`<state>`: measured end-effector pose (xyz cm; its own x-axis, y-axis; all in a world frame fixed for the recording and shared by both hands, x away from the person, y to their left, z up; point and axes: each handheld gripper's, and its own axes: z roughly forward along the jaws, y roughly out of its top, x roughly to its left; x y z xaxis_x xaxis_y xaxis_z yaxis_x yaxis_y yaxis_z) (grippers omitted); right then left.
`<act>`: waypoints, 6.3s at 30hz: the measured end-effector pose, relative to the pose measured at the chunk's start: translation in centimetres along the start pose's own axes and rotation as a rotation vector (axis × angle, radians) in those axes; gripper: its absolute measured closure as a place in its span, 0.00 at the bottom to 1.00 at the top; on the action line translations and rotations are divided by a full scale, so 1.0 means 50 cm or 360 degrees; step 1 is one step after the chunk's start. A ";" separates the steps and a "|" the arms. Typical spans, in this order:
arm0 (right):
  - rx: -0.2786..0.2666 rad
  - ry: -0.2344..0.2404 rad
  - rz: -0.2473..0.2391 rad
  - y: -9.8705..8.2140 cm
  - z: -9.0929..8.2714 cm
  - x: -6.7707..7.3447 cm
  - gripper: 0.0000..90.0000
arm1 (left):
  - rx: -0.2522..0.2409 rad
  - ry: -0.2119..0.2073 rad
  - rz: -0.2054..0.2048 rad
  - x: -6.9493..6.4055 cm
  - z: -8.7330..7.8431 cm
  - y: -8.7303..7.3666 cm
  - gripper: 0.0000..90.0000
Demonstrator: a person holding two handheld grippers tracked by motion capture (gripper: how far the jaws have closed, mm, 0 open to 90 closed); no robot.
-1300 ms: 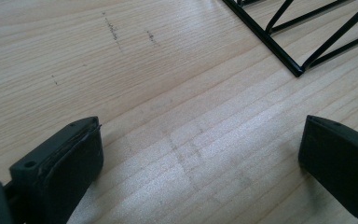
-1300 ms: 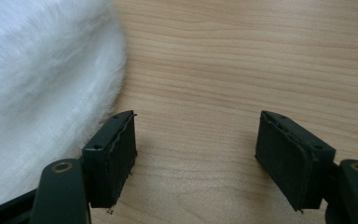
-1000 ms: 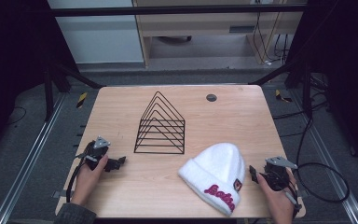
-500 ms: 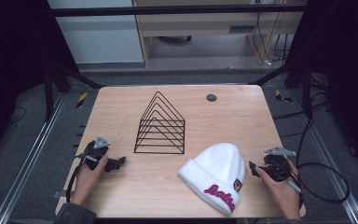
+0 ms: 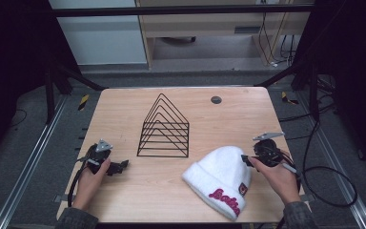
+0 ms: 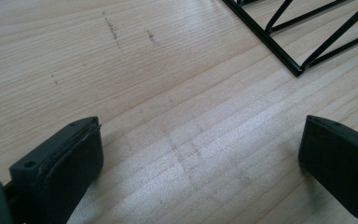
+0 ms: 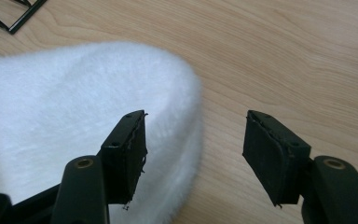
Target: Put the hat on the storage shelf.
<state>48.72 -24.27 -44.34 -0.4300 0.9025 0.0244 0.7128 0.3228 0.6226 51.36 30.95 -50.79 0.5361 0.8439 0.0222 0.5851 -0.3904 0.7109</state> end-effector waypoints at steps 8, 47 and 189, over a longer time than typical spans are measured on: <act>0.0110 0.0072 -0.0011 0.018 0.048 0.017 0.44 | -0.0001 0.0000 -0.0001 0.000 0.000 0.000 0.00; -0.0111 0.0152 -0.0235 0.058 -0.025 0.076 0.93 | 0.0001 -0.0001 0.0001 0.000 0.000 0.000 0.00; -0.0903 0.0522 -0.0735 0.511 -0.091 0.274 0.92 | -0.0350 -0.0142 0.0283 -0.083 -0.129 0.330 0.85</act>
<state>58.51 -4.94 -24.51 -0.8168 0.5547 -0.1588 0.0708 0.3695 0.9266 54.88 23.37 -34.62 0.6753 0.7301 0.1050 0.3367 -0.4317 0.8368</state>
